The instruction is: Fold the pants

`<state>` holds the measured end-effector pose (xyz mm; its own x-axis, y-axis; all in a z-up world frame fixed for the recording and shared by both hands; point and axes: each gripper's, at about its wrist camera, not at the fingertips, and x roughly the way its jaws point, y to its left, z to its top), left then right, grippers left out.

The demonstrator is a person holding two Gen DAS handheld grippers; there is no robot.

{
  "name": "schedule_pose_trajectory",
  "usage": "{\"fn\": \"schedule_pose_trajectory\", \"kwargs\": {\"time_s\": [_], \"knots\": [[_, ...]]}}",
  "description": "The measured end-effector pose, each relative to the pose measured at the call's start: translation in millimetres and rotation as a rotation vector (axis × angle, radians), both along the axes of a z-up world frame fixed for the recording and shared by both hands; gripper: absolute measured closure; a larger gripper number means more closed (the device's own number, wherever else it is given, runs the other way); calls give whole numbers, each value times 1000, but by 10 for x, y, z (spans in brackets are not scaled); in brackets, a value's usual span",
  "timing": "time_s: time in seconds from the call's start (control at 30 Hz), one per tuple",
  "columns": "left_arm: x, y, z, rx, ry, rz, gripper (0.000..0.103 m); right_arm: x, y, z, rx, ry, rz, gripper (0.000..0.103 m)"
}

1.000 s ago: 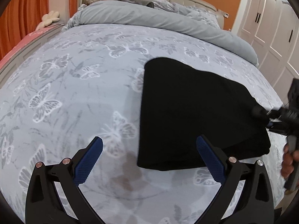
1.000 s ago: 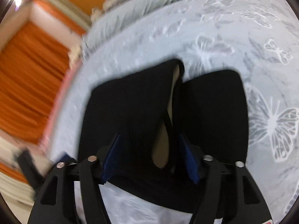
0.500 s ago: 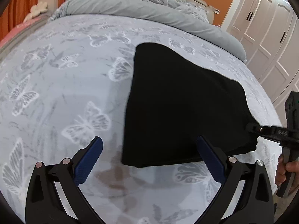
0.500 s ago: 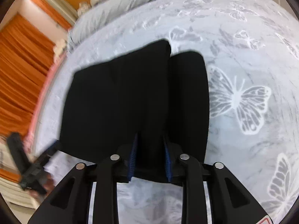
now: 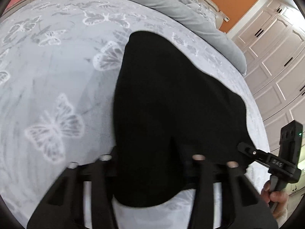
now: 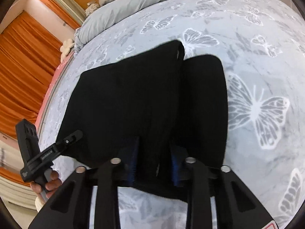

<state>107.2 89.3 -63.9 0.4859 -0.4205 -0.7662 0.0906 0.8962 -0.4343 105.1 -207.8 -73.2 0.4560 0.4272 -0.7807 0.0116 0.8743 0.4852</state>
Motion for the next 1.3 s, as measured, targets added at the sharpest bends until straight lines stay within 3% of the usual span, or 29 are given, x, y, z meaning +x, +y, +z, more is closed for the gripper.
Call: {"fn": "schedule_pose_trajectory", "kwargs": {"time_s": [0.03, 0.07, 0.1, 0.13, 0.2, 0.27, 0.33, 0.4, 0.47, 0.5, 0.57, 0.63, 0.7, 0.77, 0.83, 0.9, 0.97, 1.0, 1.03, 1.07, 1.17, 1.3], "knots": [[-16, 22, 42, -8, 6, 8, 66, -50, -68, 62, 0, -8, -18, 79], [-19, 48, 47, -20, 21, 18, 62, -76, -145, 107, -11, -12, -39, 63], [-12, 79, 29, -34, 33, 22, 58, -137, -233, 152, -53, -2, -73, 27], [3, 109, -21, -56, 57, 33, 50, -190, -299, 170, -81, 7, -98, 13], [57, 129, -126, -89, 113, 50, 31, -284, -418, 127, -78, 5, -124, 11], [96, 71, -166, -123, 110, 34, 13, -262, -453, -64, -17, 82, -115, 11], [115, -37, -149, -67, 96, 15, 13, -178, -451, -272, 92, 136, -100, 15], [80, -160, -121, 24, 65, 19, 34, -150, -393, -358, 156, 123, -56, 51], [45, -180, -34, 27, 58, 25, 71, -170, -340, -233, 150, 95, -27, 68], [19, -152, 37, 14, 61, 27, 75, -219, -334, -91, 150, 60, -13, 74], [-78, -62, 247, -32, 49, 17, 82, -383, -361, 157, 186, 5, 20, 77], [-275, 17, 413, -62, 60, -22, 83, -633, -330, 355, 210, -34, 78, 77], [-483, 56, 457, -65, 92, -70, 82, -905, -354, 360, 185, -8, 130, 70], [-686, 59, 333, -23, 145, -97, 69, -1033, -298, 171, 72, 77, 196, 57], [-764, 73, 171, 54, 197, -79, 63, -1076, -377, -75, -81, 172, 140, 54], [-828, 168, 197, 62, 183, -49, 62, -1109, -556, -9, -48, 147, 84, 55], [-875, 237, 389, 83, 105, -13, 55, -1196, -751, 290, -13, -10, 13, 62], [-900, 254, 510, 120, 41, 23, 50, -1207, -799, 443, -12, -87, -6, 75], [-934, 240, 674, 190, -55, 74, 33, -1176, -809, 507, -24, -114, -20, 80], [-961, 202, 789, 245, -119, 101, 19, -1145, -787, 527, -49, -124, -30, 82], [-1009, -21, 1031, 383, -279, 136, 10, -883, -460, 321, -125, -50, 40, 82], [-1059, -387, 1015, 519, -360, 94, 8, -644, 35, 220, -190, -10, 154, 81]]}}
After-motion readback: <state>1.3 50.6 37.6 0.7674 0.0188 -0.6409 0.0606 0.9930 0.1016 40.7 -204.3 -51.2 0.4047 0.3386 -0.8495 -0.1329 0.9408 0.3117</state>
